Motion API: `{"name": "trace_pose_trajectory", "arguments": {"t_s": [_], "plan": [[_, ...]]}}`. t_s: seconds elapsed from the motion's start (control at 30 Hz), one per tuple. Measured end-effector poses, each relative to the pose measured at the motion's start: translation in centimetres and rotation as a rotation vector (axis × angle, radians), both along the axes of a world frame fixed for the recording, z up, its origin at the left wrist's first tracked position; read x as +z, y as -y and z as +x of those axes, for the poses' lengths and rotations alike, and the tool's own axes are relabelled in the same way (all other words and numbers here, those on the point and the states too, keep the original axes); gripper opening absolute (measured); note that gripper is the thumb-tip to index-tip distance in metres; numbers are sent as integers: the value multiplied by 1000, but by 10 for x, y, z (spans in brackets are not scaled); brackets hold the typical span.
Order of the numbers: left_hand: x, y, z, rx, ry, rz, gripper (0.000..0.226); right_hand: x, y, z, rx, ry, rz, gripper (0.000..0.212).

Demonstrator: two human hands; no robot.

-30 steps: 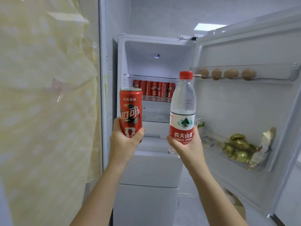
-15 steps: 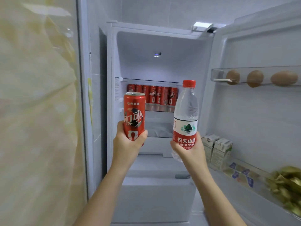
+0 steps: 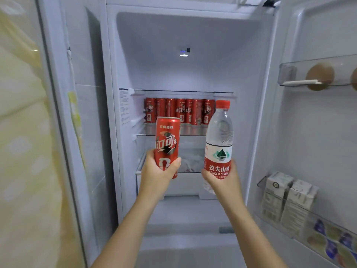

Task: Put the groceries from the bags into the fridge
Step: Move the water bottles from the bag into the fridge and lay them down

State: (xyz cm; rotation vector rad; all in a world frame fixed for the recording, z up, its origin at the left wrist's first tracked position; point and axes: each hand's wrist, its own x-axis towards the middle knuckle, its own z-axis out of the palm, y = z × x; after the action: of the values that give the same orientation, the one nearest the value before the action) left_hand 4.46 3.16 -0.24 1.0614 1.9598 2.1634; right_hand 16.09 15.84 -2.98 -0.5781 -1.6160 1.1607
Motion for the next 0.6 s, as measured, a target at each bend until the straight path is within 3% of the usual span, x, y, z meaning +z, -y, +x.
{"name": "trace_pose_trajectory", "arguments": {"t_s": [0.33,0.6], "plan": [[48,-125,-76,-94,173,-113,51,6,-95,-72,36,-32,-44,54],[65,-180,-147,-136,114,-267,48,9,-133,-106,21,-33,-64,56]]}}
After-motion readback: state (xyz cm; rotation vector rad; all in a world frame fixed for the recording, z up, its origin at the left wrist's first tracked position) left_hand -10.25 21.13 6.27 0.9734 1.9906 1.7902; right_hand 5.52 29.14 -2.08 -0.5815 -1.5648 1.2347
